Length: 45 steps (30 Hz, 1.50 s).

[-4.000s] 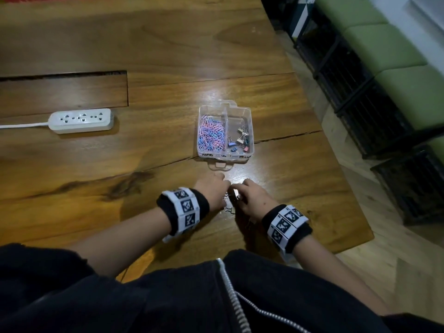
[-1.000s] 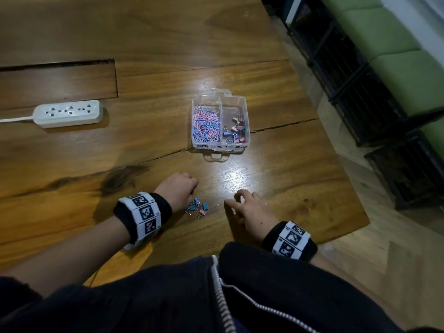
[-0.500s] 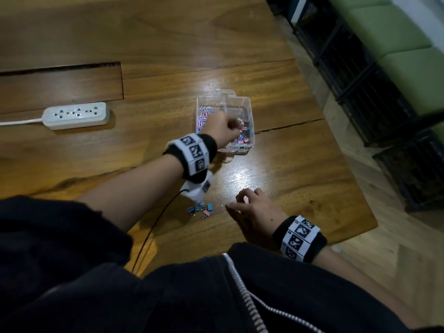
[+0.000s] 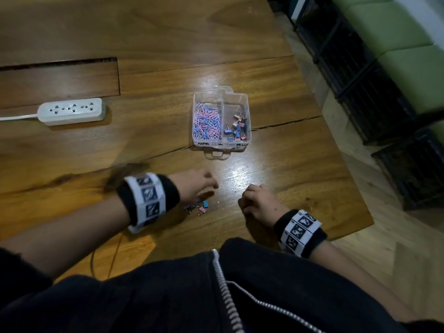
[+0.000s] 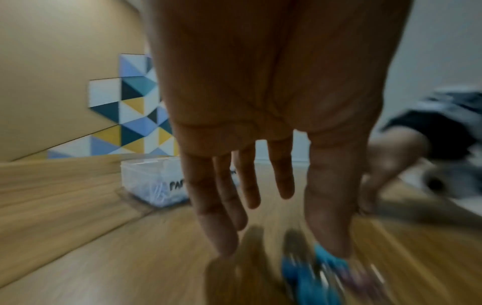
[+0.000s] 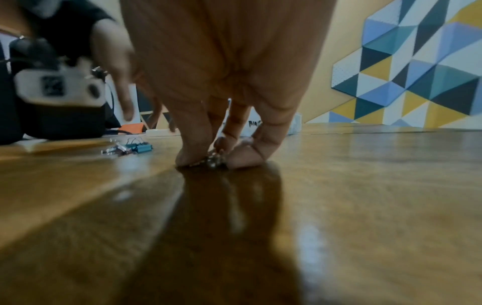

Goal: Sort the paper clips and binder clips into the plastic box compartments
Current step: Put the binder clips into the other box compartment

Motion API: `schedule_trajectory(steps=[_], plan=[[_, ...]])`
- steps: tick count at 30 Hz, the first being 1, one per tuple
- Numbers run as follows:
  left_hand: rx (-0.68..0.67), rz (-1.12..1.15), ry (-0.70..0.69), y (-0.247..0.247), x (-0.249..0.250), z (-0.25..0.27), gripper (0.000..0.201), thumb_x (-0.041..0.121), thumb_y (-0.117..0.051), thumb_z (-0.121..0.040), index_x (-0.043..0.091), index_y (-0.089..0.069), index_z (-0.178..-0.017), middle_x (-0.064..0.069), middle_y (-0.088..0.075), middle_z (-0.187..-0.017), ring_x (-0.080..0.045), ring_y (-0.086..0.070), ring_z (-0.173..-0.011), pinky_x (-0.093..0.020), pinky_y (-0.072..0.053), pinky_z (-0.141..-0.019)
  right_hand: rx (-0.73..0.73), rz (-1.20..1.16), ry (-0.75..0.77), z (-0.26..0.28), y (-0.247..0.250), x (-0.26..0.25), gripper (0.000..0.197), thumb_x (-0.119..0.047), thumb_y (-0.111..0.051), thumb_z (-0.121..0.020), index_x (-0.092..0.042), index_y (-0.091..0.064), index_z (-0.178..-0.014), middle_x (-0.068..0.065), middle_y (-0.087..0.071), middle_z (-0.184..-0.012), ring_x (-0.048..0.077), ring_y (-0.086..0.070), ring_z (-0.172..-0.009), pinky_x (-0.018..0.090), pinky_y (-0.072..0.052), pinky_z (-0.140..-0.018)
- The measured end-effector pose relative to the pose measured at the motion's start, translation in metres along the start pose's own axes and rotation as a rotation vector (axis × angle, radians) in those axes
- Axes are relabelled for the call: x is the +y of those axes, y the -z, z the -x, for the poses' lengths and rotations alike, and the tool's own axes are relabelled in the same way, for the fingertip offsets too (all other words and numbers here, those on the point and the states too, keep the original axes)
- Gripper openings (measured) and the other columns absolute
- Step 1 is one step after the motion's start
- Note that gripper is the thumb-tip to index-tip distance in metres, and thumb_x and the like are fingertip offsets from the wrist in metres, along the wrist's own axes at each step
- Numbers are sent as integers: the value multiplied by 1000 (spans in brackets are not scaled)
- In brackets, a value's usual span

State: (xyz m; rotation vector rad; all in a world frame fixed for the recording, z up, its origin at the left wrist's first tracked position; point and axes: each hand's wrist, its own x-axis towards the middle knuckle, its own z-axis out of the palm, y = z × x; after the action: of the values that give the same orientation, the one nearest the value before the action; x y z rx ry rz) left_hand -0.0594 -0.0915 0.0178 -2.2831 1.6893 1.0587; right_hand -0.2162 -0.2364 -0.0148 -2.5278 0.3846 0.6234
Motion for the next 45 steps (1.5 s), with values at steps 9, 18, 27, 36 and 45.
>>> schedule_trajectory(steps=[9,18,27,36,45], plan=[[98,-182,54,-61,7,34,63,5,-38,-94,31,-13,-146,-6,-20,-150,-27,-31,-126,-31,-46,-88,24,-81,-72,3,1,-9,20,-11,-57,-84,-11,-60,-104,2,-52,-112,21,-39,-109,31,-36,-94],[103,-24,100,-64,16,30,38,6,-43,-93,18,-39,-129,-9,-38,-131,-27,-41,-115,-32,-45,-89,20,-255,-185,3,10,-5,13,-9,-66,-78,-6,-66,-91,-5,-54,-85,4,-47,-76,11,-38,-67],[173,259,159,-65,6,28,16,4,-45,-86,19,-44,-89,-2,-43,-98,-15,-38,-85,-23,-31,-67,216,-428,-185,-30,71,-16,8,-5,-61,-80,-7,-62,-88,-5,-57,-79,9,-54,-75,16,-44,-62],[291,554,180,-46,-15,47,23,6,-54,-84,26,-43,-77,4,-57,-89,-15,-56,-85,-24,-44,-74,570,-551,-179,-79,105,-33,32,-4,-59,-81,-12,-57,-112,2,-52,-113,2,-49,-82,8,-46,-58],[114,359,257,-54,-21,49,19,10,-55,-88,14,-62,-105,-1,-52,-105,-17,-52,-101,-23,-41,-82,-87,-30,251,-10,-13,-70,51,-32,-66,-77,-19,-51,-124,9,-45,-119,19,-43,-105,30,-41,-92]])
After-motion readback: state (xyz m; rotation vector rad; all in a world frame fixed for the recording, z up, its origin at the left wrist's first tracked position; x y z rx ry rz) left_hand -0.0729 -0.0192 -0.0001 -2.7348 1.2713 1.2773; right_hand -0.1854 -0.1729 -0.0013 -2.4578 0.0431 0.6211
